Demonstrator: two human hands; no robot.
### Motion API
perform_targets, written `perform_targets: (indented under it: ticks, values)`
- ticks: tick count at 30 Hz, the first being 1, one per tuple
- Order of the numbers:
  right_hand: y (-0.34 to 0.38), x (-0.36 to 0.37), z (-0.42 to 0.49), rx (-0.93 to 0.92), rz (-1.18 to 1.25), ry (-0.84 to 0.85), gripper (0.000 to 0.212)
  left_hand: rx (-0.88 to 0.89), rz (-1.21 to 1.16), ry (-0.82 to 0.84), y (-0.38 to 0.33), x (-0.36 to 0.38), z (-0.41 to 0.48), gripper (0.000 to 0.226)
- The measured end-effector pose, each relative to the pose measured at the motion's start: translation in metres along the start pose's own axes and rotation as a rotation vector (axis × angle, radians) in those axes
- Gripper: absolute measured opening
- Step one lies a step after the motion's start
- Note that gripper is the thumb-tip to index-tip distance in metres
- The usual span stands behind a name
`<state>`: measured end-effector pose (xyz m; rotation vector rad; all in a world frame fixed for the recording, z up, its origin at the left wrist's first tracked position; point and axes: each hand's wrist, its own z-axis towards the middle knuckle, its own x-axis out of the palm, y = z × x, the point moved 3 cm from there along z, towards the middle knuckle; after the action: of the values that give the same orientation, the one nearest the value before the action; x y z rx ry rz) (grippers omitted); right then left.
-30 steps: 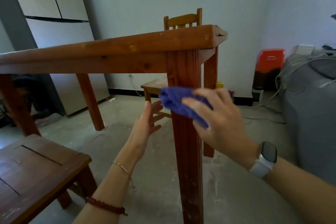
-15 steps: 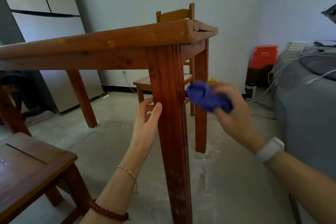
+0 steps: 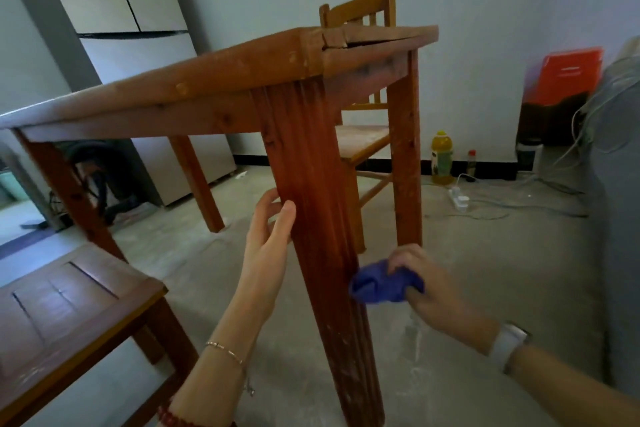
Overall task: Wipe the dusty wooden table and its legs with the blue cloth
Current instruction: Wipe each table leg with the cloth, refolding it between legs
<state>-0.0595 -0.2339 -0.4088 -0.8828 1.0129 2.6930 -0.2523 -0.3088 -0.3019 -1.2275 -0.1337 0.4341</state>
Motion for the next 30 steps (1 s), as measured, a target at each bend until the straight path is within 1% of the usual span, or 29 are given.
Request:
perform_targets:
  ticks: [2, 4, 5, 6, 8, 10, 12, 14, 15, 16, 17, 18, 19, 21, 22, 23, 25, 26, 27, 28, 30]
  values:
    - [0.031, -0.033, 0.043, -0.085, 0.087, -0.25, 0.035, -0.004, 0.005, -0.018, 0.001, 0.001, 0.0, 0.049]
    - [0.067, -0.052, 0.08, -0.202, 0.101, -0.457, 0.039, -0.004, 0.013, -0.033, 0.001, 0.002, 0.0, 0.05]
    - [0.08, -0.05, 0.092, -0.231, 0.101, -0.508, 0.041, 0.0, 0.01, -0.038, 0.001, 0.003, 0.0, 0.048]
    - [0.089, -0.042, 0.096, -0.256, 0.09, -0.517, 0.042, 0.002, -0.002, -0.045, 0.001, 0.003, 0.0, 0.045]
    - [0.087, -0.008, 0.081, -0.282, 0.011, -0.487, 0.042, 0.009, -0.027, -0.053, 0.001, 0.003, -0.001, 0.039]
    - [0.06, 0.033, 0.037, -0.235, -0.05, -0.404, 0.038, 0.024, -0.025, -0.03, 0.004, 0.003, -0.001, 0.04]
    - [0.019, 0.067, -0.02, -0.122, -0.045, -0.216, 0.033, 0.049, -0.028, -0.006, 0.011, 0.002, 0.0, 0.044]
    - [-0.021, 0.085, -0.067, 0.047, 0.038, 0.037, 0.03, 0.063, -0.028, -0.015, 0.026, 0.002, -0.004, 0.042]
    - [-0.033, 0.086, -0.081, 0.139, 0.064, 0.133, 0.029, 0.064, -0.018, -0.034, 0.036, 0.002, -0.008, 0.04]
    - [-0.041, 0.082, -0.087, 0.194, 0.048, 0.169, 0.028, 0.062, 0.002, -0.054, 0.048, 0.002, -0.012, 0.037]
    - [-0.045, 0.075, -0.085, 0.239, 0.053, 0.145, 0.027, 0.056, 0.028, -0.065, 0.059, 0.003, -0.018, 0.033]
    - [-0.044, 0.064, -0.076, 0.28, 0.092, 0.063, 0.026, 0.043, 0.05, -0.072, 0.072, 0.003, -0.023, 0.029]
    - [-0.038, 0.05, -0.061, 0.299, 0.134, -0.064, 0.028, 0.022, 0.061, -0.075, 0.083, 0.003, -0.028, 0.025]
    - [-0.015, 0.025, -0.027, 0.19, 0.123, -0.358, 0.033, -0.019, 0.061, -0.063, 0.098, 0.005, -0.035, 0.02]
    - [-0.002, 0.021, -0.014, 0.13, 0.132, -0.458, 0.036, -0.028, 0.054, -0.051, 0.103, 0.007, -0.037, 0.02]
    - [0.01, 0.025, -0.004, 0.076, 0.143, -0.497, 0.038, -0.033, 0.038, -0.041, 0.107, 0.009, -0.038, 0.021]
    - [0.019, 0.059, -0.008, 0.009, 0.097, -0.459, 0.039, -0.036, -0.002, -0.03, 0.112, 0.012, -0.039, 0.024]
    - [0.014, 0.081, -0.023, 0.015, 0.068, -0.429, 0.038, -0.032, -0.011, -0.027, 0.114, 0.013, -0.039, 0.025]
    - [0.002, 0.102, -0.046, 0.058, 0.064, -0.391, 0.038, -0.028, -0.007, -0.024, 0.116, 0.014, -0.039, 0.026]
    - [-0.015, 0.119, -0.072, 0.141, 0.092, -0.326, 0.036, -0.025, 0.007, -0.021, 0.118, 0.014, -0.039, 0.027]
    - [-0.052, 0.137, -0.124, 0.388, 0.18, -0.106, 0.034, -0.028, 0.03, -0.015, 0.122, 0.013, -0.041, 0.031]
